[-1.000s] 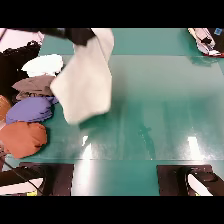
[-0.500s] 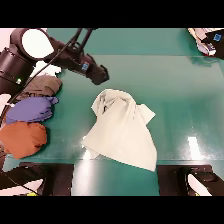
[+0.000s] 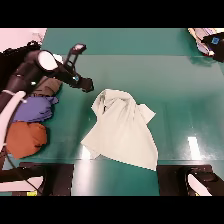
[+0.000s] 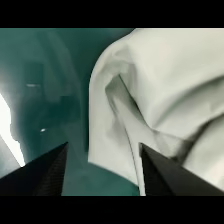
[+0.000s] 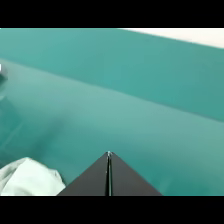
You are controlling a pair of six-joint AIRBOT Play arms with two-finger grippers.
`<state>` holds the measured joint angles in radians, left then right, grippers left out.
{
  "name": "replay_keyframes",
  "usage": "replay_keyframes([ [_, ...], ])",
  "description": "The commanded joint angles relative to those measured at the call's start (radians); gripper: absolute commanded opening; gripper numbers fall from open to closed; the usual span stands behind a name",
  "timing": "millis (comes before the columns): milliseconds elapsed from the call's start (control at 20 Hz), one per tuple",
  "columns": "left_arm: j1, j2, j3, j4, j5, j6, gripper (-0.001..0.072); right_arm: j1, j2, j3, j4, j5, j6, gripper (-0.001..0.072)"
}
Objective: Fold the shirts.
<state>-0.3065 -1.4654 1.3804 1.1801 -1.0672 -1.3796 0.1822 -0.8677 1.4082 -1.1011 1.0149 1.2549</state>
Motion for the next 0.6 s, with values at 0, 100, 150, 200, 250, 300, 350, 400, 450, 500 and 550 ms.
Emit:
replay_keyframes([
  [0,0.010,-0.135,-0.030,-0.118,0.098,0.044,0.0524,0.001,0.000,-0.001,-0.032,0.079,0.002,0.0018],
  [100,0.009,-0.189,-0.030,-0.158,0.114,0.054,0.0523,-0.002,-0.018,0.000,-0.074,0.143,0.040,0.0018],
  [150,0.005,-0.204,-0.030,-0.164,0.126,0.063,0.0523,-0.004,-0.038,0.000,-0.098,0.198,0.071,0.0019],
  [200,0.001,-0.213,-0.029,-0.162,0.139,0.082,0.0522,-0.011,-0.061,0.000,-0.106,0.253,0.084,0.0019],
  [250,0.001,-0.213,-0.028,-0.167,0.156,0.082,0.0512,-0.021,-0.092,-0.001,-0.105,0.304,0.084,0.0018],
  [300,0.001,-0.213,-0.026,-0.167,0.179,0.082,0.0362,-0.026,-0.124,-0.001,-0.105,0.344,0.084,0.0019],
  [350,0.001,-0.213,-0.026,-0.167,0.198,0.083,0.0261,-0.035,-0.158,-0.001,-0.104,0.379,0.087,0.0019],
  [400,0.001,-0.213,-0.026,-0.166,0.209,0.087,0.0245,-0.036,-0.193,-0.001,-0.104,0.407,0.095,0.0019],
  [450,0.001,-0.213,-0.026,-0.166,0.216,0.089,0.0245,-0.036,-0.225,-0.001,-0.104,0.429,0.098,0.0019],
  [500,0.001,-0.214,-0.026,-0.166,0.222,0.091,0.0245,-0.036,-0.257,-0.001,-0.104,0.444,0.099,0.0019],
  [550,0.001,-0.215,-0.026,-0.166,0.222,0.098,0.0245,-0.034,-0.286,-0.001,-0.102,0.454,0.099,0.0019],
])
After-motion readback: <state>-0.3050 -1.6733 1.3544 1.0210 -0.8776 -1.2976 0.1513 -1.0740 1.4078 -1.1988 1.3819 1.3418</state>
